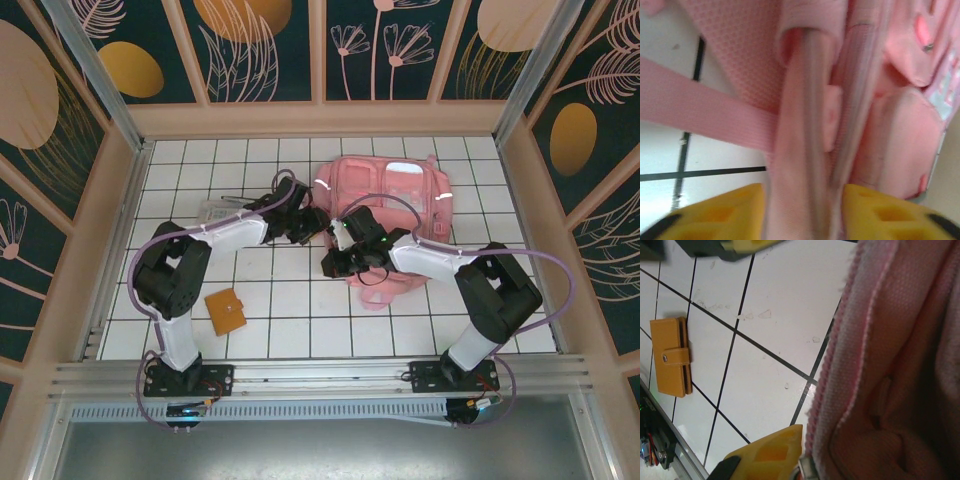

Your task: Pack books, pencil case, and school supplies into a backpack

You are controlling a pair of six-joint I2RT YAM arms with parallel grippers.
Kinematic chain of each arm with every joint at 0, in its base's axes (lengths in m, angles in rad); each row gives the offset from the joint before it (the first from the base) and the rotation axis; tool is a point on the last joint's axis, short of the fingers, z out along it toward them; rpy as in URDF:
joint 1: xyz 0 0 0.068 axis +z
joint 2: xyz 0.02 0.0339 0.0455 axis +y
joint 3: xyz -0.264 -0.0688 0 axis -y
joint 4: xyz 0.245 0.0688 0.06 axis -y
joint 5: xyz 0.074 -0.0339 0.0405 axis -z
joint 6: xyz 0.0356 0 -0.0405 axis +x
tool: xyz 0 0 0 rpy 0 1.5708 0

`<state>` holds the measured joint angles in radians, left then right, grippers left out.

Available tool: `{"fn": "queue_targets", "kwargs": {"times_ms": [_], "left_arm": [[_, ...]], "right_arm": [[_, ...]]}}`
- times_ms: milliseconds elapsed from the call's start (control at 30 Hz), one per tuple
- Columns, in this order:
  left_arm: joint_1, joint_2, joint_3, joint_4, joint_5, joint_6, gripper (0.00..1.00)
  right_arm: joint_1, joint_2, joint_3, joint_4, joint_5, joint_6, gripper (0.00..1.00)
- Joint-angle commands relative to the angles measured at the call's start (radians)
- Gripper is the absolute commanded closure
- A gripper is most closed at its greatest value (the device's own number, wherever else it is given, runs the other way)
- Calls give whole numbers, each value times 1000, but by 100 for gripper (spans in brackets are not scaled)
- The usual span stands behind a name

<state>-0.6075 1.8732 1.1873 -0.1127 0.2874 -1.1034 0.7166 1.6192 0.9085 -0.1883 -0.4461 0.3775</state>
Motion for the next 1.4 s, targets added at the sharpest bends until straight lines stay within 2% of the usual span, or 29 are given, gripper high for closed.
{"fn": "queue_targets", "kwargs": {"times_ms": [0, 67, 167, 367, 500, 633, 700, 833, 967, 1000, 1067, 1133, 1233, 1300, 1367], "left_arm": [[-5, 13, -26, 47, -28, -54, 85], [-2, 17, 12, 1, -57, -10, 100], [17, 32, 88, -87, -85, 75, 100], [124, 75, 141, -121, -124, 234, 100], [157, 129, 230, -181, -156, 356, 100], [172, 174, 315, -214, -194, 419, 100], [188, 207, 363, -220, -177, 446, 100], [224, 325, 571, -311, -92, 520, 100], [239, 541, 983, -525, -40, 615, 100], [239, 594, 1093, -583, -31, 623, 99], [237, 685, 1297, -702, -12, 606, 72], [237, 704, 1375, -785, 15, 577, 61], [226, 592, 1226, -802, 12, 565, 56], [211, 457, 1022, -746, -15, 557, 54], [207, 285, 739, -606, 12, 489, 51]], "right_arm": [[12, -28, 7, 45, 36, 3, 100], [11, -37, 5, -1, 72, 11, 100], [12, -57, -15, -95, 128, 37, 100], [-2, -85, -30, -351, 169, 111, 100], [-57, -140, -49, -461, 181, 157, 100], [-120, -195, -67, -540, 206, 172, 100], [-157, -223, -83, -569, 213, 161, 100], [-233, -264, -133, -592, 234, 103, 100], [-193, -273, -108, -484, 67, -17, 100], [-177, -266, -88, -452, 46, -24, 100], [-144, -228, -31, -376, 0, -24, 100], [-127, -166, 30, -322, -19, -16, 100], [-107, -61, 111, -281, -18, -11, 100], [-91, -9, 158, -255, -14, -10, 100], [-76, 32, 189, -217, -14, 6, 100]]}}
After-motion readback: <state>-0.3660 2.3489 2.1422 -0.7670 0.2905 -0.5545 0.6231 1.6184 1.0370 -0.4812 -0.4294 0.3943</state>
